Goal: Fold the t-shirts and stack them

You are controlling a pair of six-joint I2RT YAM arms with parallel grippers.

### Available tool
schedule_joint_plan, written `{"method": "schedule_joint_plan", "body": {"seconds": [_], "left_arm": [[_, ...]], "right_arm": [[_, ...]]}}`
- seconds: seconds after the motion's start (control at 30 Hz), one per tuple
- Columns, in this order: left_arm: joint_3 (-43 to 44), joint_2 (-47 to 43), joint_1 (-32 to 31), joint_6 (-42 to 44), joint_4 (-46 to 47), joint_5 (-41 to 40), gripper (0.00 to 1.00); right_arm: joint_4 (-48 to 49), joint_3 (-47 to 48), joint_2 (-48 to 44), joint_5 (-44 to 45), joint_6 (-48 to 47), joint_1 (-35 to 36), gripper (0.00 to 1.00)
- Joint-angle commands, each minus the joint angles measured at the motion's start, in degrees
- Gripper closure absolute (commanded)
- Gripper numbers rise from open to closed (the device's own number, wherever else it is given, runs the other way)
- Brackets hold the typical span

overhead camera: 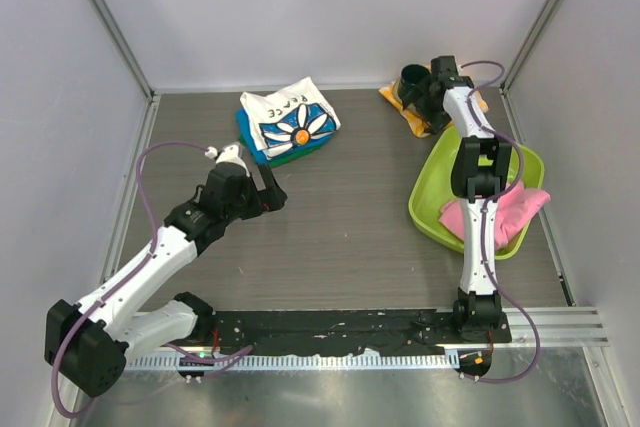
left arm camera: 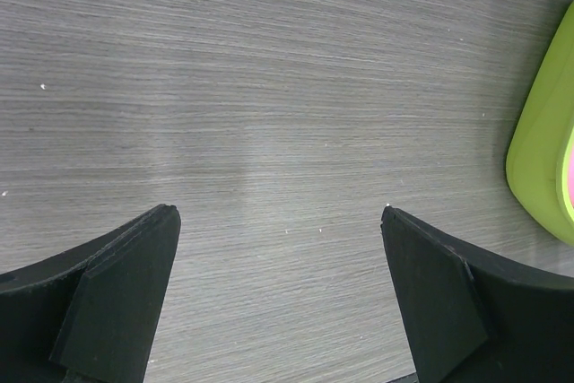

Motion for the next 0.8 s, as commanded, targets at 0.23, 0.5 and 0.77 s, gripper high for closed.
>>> {"method": "schedule_joint_plan", "body": {"seconds": [0.23,0.5,0.77], "left_arm": [[-0.4,0.0,0.6,0.7,4.1,2.7,0.0],[-0.8,-0.9,0.6,0.5,4.3,3.7,0.0],[-1.4,1.6,0.5,-0.5,8.8,9.7,0.0]], "right_arm": [[19.8,-14.8,-10.2,7.1,-8.6,1.4,0.0],[18.0,-16.3,-21.4,11.2,-14.9,8.5,0.01],[12.9,-25.1,-34.5,14.8,-19.9,11.2,0.0]]}}
